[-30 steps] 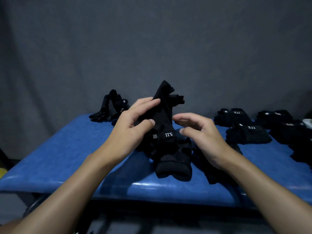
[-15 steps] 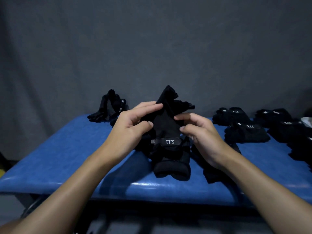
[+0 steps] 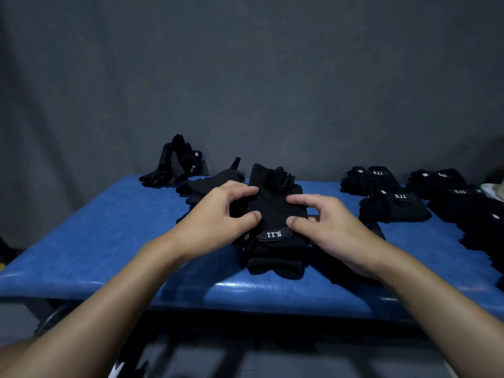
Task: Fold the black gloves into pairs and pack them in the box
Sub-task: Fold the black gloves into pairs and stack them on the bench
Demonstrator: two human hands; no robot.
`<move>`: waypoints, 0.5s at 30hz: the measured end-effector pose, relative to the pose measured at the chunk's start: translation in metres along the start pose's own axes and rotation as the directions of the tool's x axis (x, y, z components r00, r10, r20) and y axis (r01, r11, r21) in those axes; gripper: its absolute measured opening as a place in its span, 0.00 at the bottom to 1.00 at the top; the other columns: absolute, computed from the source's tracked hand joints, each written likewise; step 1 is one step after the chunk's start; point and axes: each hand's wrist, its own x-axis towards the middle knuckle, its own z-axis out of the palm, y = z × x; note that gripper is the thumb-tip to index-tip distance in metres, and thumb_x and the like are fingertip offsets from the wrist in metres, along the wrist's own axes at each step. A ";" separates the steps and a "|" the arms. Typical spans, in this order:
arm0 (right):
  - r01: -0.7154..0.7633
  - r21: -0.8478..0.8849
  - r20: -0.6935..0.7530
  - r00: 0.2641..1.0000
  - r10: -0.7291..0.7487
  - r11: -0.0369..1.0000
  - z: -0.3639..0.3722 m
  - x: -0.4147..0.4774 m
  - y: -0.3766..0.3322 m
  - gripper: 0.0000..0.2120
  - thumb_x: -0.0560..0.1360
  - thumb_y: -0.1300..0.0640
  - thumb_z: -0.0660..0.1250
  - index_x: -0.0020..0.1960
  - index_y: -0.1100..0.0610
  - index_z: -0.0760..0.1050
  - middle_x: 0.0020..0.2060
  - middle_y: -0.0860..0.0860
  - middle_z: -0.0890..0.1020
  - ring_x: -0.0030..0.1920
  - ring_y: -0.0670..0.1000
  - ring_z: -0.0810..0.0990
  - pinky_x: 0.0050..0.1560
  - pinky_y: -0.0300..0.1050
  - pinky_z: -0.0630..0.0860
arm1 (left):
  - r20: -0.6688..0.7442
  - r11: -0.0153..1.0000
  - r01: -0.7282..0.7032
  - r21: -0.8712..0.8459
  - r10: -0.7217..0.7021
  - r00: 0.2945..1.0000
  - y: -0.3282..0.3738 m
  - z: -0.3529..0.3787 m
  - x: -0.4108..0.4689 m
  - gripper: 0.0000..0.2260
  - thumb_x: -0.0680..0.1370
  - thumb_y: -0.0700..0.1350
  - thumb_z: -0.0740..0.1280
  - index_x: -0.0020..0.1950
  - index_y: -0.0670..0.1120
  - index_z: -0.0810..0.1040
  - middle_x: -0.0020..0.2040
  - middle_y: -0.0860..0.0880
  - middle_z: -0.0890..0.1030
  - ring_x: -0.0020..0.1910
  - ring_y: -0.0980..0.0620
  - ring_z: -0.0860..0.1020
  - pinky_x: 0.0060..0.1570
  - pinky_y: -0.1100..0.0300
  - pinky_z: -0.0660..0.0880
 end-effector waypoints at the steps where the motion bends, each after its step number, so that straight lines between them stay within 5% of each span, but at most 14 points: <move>1: -0.004 -0.040 -0.004 1.000 0.004 0.999 -0.001 -0.002 0.000 0.22 0.76 0.58 0.70 0.69 0.53 0.73 0.57 0.55 0.80 0.50 0.49 0.83 0.57 0.45 0.79 | 0.021 1.000 0.010 0.015 -0.011 1.000 -0.002 0.001 0.000 0.22 0.77 0.48 0.71 0.70 0.49 0.75 0.63 0.60 0.74 0.63 0.65 0.73 0.66 0.67 0.68; 4: 0.008 -0.166 -0.019 1.000 -0.012 0.986 -0.001 -0.007 -0.001 0.19 0.76 0.54 0.70 0.66 0.50 0.74 0.44 0.53 0.84 0.42 0.49 0.84 0.52 0.44 0.79 | 0.070 0.997 0.051 0.055 -0.055 0.996 -0.005 0.004 -0.001 0.23 0.76 0.49 0.71 0.71 0.48 0.75 0.64 0.59 0.75 0.63 0.64 0.73 0.65 0.69 0.67; 6: 0.040 -0.311 -0.023 0.998 -0.050 0.950 -0.001 -0.010 0.000 0.18 0.76 0.50 0.69 0.66 0.49 0.76 0.46 0.50 0.84 0.46 0.48 0.83 0.55 0.45 0.78 | 0.082 0.995 0.067 0.077 -0.073 0.994 -0.006 0.006 -0.002 0.23 0.76 0.49 0.72 0.71 0.48 0.75 0.64 0.59 0.75 0.63 0.64 0.73 0.64 0.69 0.67; 11: 0.113 -0.451 -0.031 0.989 -0.142 0.885 -0.001 -0.016 0.002 0.14 0.76 0.46 0.68 0.61 0.45 0.78 0.41 0.36 0.77 0.45 0.35 0.76 0.44 0.27 0.67 | 0.113 0.988 0.101 0.115 -0.114 0.987 -0.007 0.006 -0.005 0.25 0.76 0.53 0.71 0.72 0.50 0.74 0.66 0.59 0.74 0.66 0.62 0.72 0.67 0.64 0.67; 15: 0.112 -0.513 -0.092 0.978 -0.185 0.851 -0.009 -0.015 0.005 0.17 0.78 0.45 0.64 0.66 0.43 0.73 0.53 0.41 0.78 0.50 0.44 0.73 0.58 0.46 0.70 | 0.152 0.984 0.114 0.134 -0.134 0.979 -0.008 0.007 -0.012 0.28 0.74 0.57 0.72 0.73 0.54 0.71 0.65 0.61 0.73 0.65 0.64 0.71 0.64 0.69 0.66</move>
